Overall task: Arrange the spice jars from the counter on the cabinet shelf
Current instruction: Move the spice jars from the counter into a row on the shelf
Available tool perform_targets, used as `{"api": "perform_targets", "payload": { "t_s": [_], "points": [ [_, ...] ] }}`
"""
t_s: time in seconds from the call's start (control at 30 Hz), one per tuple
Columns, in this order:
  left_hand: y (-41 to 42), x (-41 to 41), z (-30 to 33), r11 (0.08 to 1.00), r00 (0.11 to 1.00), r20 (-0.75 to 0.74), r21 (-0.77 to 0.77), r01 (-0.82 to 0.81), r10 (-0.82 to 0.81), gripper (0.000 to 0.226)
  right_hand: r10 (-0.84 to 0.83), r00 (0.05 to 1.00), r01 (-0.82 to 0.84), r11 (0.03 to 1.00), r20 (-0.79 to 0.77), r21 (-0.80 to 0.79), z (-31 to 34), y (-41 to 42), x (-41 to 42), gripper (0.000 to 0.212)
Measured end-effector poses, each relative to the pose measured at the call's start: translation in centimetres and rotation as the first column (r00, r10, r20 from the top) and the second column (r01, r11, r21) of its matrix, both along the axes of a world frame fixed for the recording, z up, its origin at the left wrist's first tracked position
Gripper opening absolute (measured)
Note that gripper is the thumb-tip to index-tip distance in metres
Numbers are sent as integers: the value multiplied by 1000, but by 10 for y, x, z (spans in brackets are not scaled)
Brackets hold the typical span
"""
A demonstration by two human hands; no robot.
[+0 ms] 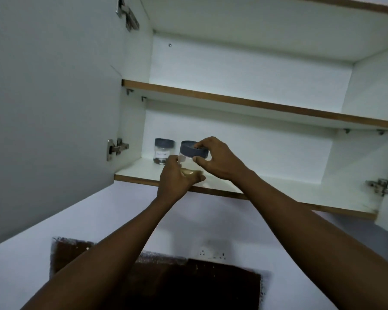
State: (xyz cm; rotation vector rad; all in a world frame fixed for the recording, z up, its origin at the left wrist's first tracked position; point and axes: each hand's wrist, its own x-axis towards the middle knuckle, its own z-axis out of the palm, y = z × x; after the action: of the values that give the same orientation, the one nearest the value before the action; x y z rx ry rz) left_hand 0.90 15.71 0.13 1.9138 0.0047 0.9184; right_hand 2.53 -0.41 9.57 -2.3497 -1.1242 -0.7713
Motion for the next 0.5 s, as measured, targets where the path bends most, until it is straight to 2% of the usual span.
{"api": "perform_targets", "payload": {
  "t_s": [0.17, 0.27, 0.37, 0.5],
  "points": [
    [23, 32, 12, 989, 993, -102, 142, -41, 56, 97, -170, 986, 169, 985, 4, 22, -1, 38, 32, 56],
    [37, 49, 15, 969, 985, -142, 240, -62, 98, 95, -199, 980, 199, 980, -4, -32, 5, 57, 50, 55],
    [50, 62, 21, 974, 967, -253, 222, 53, 5, 94, -181, 982, 177, 981, -50, -77, 14, 65, 64, 46],
    [75, 68, 35, 964, 885, -453, 165, 207, -113, 99, -161, 986, 149, 968, -43, -203, 23, 71, 72, 43]
  ]
}}
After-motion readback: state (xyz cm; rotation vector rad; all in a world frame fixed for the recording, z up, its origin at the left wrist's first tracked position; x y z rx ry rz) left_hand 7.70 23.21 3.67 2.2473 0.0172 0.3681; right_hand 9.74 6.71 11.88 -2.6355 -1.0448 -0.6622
